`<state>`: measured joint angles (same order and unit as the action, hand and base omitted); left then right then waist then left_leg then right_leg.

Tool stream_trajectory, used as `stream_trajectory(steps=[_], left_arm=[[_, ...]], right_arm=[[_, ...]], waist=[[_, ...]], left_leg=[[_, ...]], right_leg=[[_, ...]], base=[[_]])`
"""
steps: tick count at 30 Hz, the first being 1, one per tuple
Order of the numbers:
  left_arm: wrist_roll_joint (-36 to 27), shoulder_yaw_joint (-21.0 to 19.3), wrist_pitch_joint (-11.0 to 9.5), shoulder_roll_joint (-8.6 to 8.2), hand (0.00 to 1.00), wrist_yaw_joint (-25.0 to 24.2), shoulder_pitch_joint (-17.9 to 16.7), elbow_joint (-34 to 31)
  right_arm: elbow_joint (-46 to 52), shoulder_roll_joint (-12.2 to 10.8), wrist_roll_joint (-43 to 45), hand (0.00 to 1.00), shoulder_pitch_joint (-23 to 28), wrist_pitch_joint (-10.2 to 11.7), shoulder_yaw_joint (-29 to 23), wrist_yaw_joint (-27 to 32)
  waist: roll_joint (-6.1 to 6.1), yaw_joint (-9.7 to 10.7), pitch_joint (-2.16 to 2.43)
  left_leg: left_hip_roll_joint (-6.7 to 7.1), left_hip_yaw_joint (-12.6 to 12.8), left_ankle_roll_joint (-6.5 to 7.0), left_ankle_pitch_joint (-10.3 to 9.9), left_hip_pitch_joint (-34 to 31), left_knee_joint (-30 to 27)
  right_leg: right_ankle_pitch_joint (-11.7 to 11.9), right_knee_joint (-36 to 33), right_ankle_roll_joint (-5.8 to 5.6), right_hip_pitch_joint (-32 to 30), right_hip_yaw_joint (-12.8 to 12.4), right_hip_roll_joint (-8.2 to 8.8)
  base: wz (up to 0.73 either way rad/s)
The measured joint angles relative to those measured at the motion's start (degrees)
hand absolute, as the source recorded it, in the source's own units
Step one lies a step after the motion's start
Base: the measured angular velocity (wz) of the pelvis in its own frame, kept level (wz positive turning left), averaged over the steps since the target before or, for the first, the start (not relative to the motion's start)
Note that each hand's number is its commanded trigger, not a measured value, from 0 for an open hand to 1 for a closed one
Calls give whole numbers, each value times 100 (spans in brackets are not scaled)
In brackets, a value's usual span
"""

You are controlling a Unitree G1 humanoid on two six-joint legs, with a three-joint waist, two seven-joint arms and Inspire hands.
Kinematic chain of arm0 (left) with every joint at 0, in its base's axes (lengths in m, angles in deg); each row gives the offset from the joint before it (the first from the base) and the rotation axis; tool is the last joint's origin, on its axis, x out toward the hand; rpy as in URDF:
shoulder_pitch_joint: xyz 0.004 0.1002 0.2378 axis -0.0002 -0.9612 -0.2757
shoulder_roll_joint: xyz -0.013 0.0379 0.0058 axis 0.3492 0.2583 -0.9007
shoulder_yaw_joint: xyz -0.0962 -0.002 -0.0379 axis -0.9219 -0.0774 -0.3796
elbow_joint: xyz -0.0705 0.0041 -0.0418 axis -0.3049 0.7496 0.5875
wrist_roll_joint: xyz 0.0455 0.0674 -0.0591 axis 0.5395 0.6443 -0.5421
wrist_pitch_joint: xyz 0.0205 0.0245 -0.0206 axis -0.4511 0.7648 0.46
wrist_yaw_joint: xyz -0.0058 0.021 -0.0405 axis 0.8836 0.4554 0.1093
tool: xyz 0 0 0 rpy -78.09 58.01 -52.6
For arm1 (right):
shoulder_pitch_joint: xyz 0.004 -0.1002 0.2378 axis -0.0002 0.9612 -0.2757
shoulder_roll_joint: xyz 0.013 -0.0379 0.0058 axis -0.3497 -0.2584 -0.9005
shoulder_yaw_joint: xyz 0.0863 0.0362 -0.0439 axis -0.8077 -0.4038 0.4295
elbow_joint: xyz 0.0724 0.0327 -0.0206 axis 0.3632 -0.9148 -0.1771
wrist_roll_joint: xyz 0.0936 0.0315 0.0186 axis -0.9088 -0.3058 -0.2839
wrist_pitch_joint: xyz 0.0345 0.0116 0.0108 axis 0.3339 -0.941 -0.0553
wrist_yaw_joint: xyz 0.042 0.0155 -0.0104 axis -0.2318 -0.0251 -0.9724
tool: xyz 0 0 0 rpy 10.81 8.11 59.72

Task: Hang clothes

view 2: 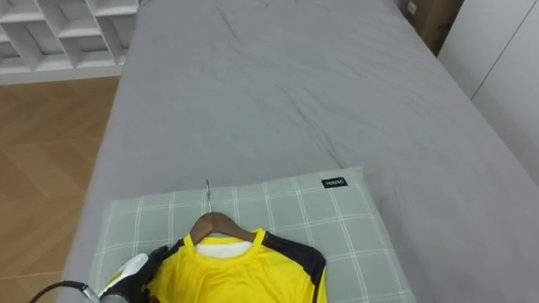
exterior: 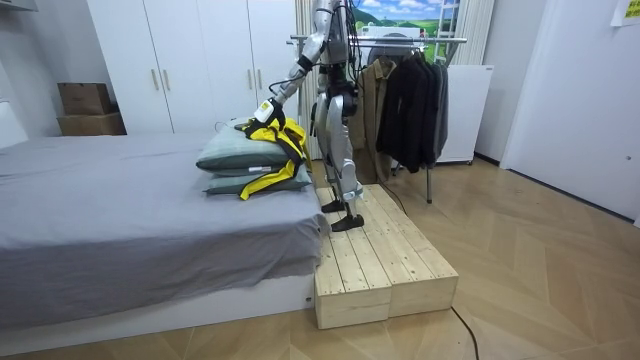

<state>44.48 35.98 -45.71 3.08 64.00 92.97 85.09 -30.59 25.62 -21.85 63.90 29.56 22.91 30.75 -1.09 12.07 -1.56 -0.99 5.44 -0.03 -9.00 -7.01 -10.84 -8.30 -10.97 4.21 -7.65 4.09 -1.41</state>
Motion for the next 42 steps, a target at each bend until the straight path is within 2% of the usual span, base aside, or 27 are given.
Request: stream_trajectory(steps=[6,8,13,14,15,16,18,21,22,23,24,25,26,29,35,42], left_arm=[[10,-8,-20,17,0,229,140,259],[7,-34,-47,34,0,324,217,390],[4,-51,-53,42,0,423,249,500],[5,-51,-77,45,2,460,276,568],[4,-50,-87,50,15,474,289,592],[0,-52,-95,55,21,494,305,602],[4,-51,-122,59,16,550,305,611],[8,-62,-126,65,15,651,319,616],[8,-73,-126,93,20,737,341,613],[7,-79,-127,120,50,787,372,618],[7,-80,-127,123,53,801,382,622],[7,-79,-129,115,68,834,385,628],[6,-79,-128,112,100,893,385,630],[5,-164,-129,134,100,1098,405,630],[1,-181,-126,260,100,1198,465,669],[-8,-180,-124,210,100,1057,421,912]], right_arm=[[-18,-6,-81,0,-113,-9,50,-56],[-17,-43,-81,0,-136,-31,55,-53],[-17,-58,-119,0,-183,-86,74,-47],[-18,-68,-156,0,-194,-86,74,-43],[-20,-72,-181,0,-207,-86,77,-40],[-22,-81,-256,0,-224,-86,107,-19],[-26,-101,-372,0,-228,-86,113,3],[-92,-107,-533,0,-242,-101,155,2],[-114,-109,-551,0,-244,-131,153,2],[-137,-114,-568,0,-244,-133,153,3],[-139,-115,-574,0,-245,-133,153,3],[-148,-119,-586,0,-255,-133,153,3],[-191,-132,-599,0,-273,-131,156,2],[-243,-148,-630,0,-301,-135,157,-1],[-242,-151,-650,0,-309,-125,271,1],[-242,-153,-650,0,-324,-108,276,-17]], waist=[[34,0,-21],[96,0,-53],[123,-12,-60],[128,-16,-59],[129,-14,-60],[129,-17,-60],[140,-31,-55],[151,-72,-54],[164,-96,-54],[174,-120,-52],[176,-128,-52],[179,-132,-53],[187,-131,-53],[205,-135,-50],[215,-128,-56],[226,-127,-64]], left_leg=[[-20,140,0,0,-135,-9],[-19,155,0,0,-157,-58],[-25,202,0,0,-171,-98],[-26,215,0,0,-178,-98],[-25,219,0,0,-189,-99],[-26,219,0,0,-224,-104],[-27,222,0,0,-247,-106],[-28,231,0,0,-251,-105],[-28,233,0,0,-250,-103],[-28,235,0,0,-248,-97],[-27,234,0,0,-248,-94],[-25,235,0,0,-248,-89],[-24,235,0,0,-248,-87],[-25,234,0,0,-239,-71],[-28,234,0,0,-235,-52],[-34,233,0,-1,-249,-56]], right_leg=[[-24,-213,4,-273,-124,-14],[-74,-320,18,-331,-171,-11],[-106,-418,22,-388,-215,-13],[-115,-464,24,-430,-225,-13],[-120,-483,26,-452,-229,-12],[-120,-473,26,-475,-223,-13],[-120,-500,27,-516,-218,-14],[-122,-514,29,-532,-219,-16],[-124,-517,32,-537,-222,-16],[-124,-510,32,-535,-223,-17],[-124,-507,32,-534,-222,-17],[-124,-502,32,-533,-222,-16],[-124,-500,32,-531,-221,-16],[-124,-480,32,-515,-217,-17],[-124,-465,32,-513,-220,-22],[-124,-463,32,-524,-220,-29]], base=[[-11],[-4],[-5],[-7],[-4],[0],[-2],[-2],[0],[0],[0],[0],[0],[0],[0],[0]])
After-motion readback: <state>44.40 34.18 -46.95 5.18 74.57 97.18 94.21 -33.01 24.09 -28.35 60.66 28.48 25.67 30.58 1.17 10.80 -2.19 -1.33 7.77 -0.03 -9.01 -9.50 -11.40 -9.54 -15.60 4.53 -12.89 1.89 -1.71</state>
